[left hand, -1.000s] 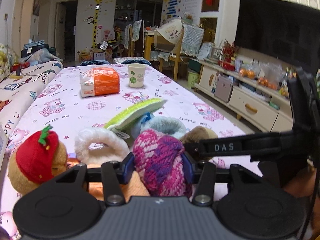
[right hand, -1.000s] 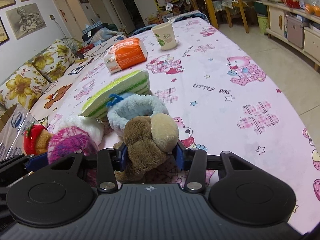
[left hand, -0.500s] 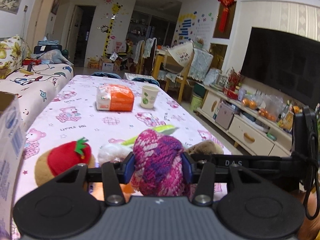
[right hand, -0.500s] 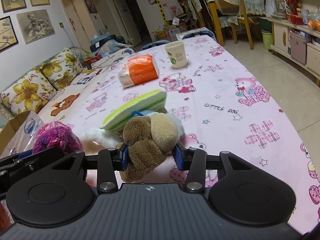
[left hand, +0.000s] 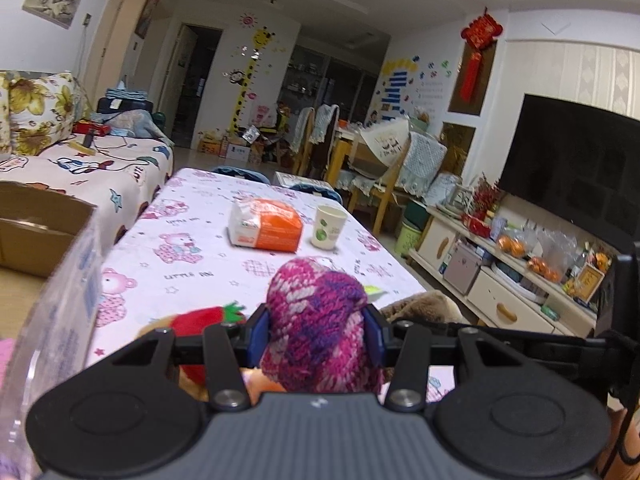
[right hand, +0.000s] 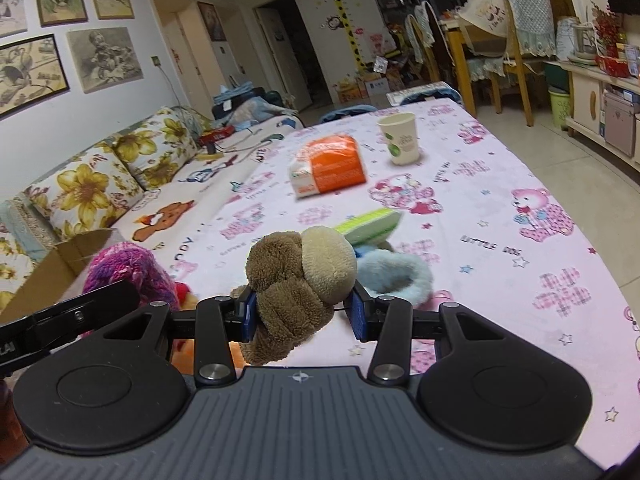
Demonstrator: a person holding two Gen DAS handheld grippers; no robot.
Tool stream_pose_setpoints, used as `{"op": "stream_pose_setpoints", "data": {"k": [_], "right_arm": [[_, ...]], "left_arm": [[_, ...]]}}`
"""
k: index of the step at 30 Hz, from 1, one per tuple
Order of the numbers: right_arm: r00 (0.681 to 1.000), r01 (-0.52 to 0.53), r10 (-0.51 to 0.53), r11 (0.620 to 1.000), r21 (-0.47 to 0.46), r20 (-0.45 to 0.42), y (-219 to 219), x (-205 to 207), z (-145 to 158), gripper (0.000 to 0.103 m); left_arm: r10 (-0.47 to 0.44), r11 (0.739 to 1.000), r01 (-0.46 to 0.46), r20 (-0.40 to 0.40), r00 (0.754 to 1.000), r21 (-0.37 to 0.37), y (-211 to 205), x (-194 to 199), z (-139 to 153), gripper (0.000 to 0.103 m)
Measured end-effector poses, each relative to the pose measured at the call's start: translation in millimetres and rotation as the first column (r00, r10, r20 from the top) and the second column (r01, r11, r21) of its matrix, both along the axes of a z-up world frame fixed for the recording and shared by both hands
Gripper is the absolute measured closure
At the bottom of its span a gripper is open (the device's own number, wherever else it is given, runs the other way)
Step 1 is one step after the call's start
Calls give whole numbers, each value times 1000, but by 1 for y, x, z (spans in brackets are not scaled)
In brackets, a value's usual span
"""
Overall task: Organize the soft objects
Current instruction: 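Carry the mitten into the cardboard box with left tool while right tool drops the brown plush there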
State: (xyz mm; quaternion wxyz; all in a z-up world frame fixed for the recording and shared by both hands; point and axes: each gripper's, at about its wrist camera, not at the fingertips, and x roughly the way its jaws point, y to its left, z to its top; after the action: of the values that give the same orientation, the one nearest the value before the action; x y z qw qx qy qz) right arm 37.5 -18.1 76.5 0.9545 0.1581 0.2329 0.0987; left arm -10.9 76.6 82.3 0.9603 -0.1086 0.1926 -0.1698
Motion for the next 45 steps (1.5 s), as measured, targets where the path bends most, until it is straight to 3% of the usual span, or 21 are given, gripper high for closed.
{"op": "stream_pose_setpoints", "data": {"k": [11,18,27,37,45], "right_arm": [[996,-76,75,997,22,54,25,3,12,49],[985,-148,145,989,23,94,50,6,20,48],[959,-259,257,966,-1,116,91,10,27,48],[900,-413,422,906,-94,111,134,9,33,47],[857,-505,514,853,-134,43,156,7,28,46]], "left_arm": [[100,994,-99,22,995,-50,40,-10,8,56],[213,974,-210,26,977,-90,71,-12,12,55],[400,910,-394,16,917,-128,114,-15,15,55],[537,832,-533,-23,844,-153,157,-17,12,55],[570,815,-568,-22,821,-117,174,-17,10,55]]}}
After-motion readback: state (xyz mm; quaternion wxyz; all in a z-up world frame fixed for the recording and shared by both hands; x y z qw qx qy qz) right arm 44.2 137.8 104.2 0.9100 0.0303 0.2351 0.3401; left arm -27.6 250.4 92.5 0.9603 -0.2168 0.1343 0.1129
